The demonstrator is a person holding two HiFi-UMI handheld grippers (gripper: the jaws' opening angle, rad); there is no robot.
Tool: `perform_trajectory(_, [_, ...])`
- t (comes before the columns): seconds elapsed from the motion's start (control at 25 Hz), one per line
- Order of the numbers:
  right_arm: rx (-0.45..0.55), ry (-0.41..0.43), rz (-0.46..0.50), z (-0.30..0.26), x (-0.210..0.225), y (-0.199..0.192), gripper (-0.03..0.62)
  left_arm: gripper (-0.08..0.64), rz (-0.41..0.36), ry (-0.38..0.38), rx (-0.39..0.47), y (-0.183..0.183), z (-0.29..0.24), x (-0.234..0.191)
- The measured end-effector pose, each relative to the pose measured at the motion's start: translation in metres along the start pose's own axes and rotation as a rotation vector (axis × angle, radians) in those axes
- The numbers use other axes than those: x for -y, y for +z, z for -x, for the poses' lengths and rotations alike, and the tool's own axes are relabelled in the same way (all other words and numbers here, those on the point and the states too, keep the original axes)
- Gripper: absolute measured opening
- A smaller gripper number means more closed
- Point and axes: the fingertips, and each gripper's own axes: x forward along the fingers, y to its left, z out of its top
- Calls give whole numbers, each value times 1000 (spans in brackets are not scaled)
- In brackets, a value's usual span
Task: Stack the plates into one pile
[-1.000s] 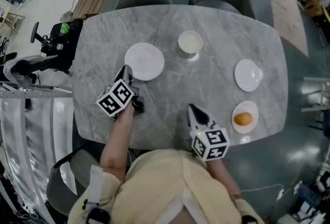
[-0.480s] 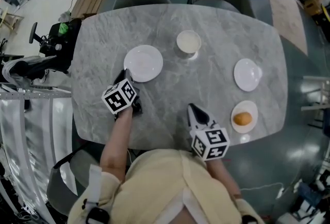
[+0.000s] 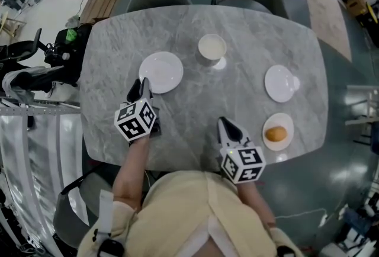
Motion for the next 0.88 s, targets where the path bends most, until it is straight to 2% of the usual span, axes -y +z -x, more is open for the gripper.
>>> perform_trajectory(0.2, [28,-27,11,8,11,7,6,86,-37,-158,3,-1,19,53])
perform_trajectory(0.52, [88,-95,34,30,40,31,6,86,-246,-403,-20,-7,56,137])
perform_trajectory(0.64, [115,-162,36,46,67,42,6,86,-298,-462,-19,-12,65,164])
perform_trajectory(0.8, [143,-244,37,68,101,54,11,86,-319,-507,-37,-23,71,185])
perform_trajectory(0.88, [146,-267,36,78,116,57,49,86,-328,-514,-46,-28,73,191])
